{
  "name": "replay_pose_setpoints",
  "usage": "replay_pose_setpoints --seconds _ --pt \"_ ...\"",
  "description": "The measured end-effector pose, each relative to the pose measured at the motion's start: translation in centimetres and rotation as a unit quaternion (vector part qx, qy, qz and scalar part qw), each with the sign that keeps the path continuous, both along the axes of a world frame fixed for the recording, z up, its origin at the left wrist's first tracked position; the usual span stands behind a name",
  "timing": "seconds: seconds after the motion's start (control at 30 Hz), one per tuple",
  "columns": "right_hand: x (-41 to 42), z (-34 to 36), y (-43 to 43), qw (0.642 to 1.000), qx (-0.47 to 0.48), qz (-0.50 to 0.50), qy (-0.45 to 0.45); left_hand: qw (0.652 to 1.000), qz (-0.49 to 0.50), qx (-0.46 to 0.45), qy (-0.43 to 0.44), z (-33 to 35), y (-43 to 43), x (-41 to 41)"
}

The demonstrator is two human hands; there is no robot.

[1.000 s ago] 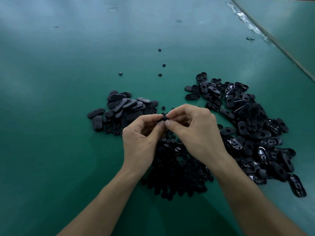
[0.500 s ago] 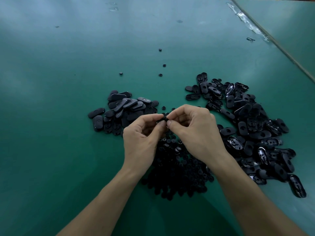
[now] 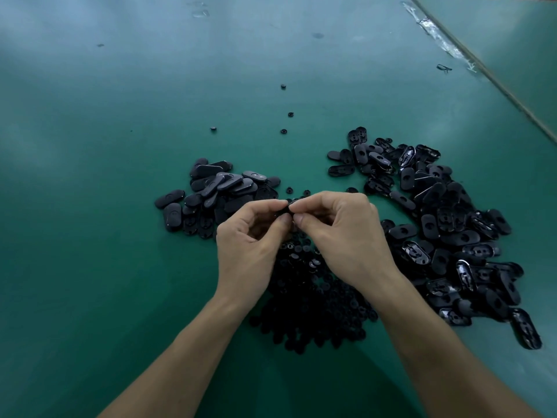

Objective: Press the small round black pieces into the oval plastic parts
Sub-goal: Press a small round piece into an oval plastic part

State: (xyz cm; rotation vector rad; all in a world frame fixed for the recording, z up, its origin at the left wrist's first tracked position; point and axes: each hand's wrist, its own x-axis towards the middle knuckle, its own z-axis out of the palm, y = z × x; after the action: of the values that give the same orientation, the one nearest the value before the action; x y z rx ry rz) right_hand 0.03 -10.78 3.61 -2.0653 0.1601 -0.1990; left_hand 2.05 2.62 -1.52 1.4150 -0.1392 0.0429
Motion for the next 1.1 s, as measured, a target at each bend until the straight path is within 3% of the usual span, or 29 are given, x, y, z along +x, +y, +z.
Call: replay_pose_setpoints --seconds 0.27,0.63,0.9,1.1 --pt "0.1 0.3 -0.1 0.998 0.046 0.025 0.040 1.000 0.003 -0.016 0.002 -0.1 0.1 0.1" --pt "0.1 0.3 -1.2 0.998 -0.043 0.050 0.014 1.000 -0.011 0.004 0.003 -0.1 -0.1 0.1" --pt "0.9 0.2 -2.5 0.996 0.005 0.082 0.028 1.000 -0.002 -0.017 0.017 -0.3 0.0 0.1" --pt "1.1 -0.1 -2.6 0.996 -0.015 0.089 0.022 0.999 -0.013 -0.018 0.027 -0.1 0.0 0.2"
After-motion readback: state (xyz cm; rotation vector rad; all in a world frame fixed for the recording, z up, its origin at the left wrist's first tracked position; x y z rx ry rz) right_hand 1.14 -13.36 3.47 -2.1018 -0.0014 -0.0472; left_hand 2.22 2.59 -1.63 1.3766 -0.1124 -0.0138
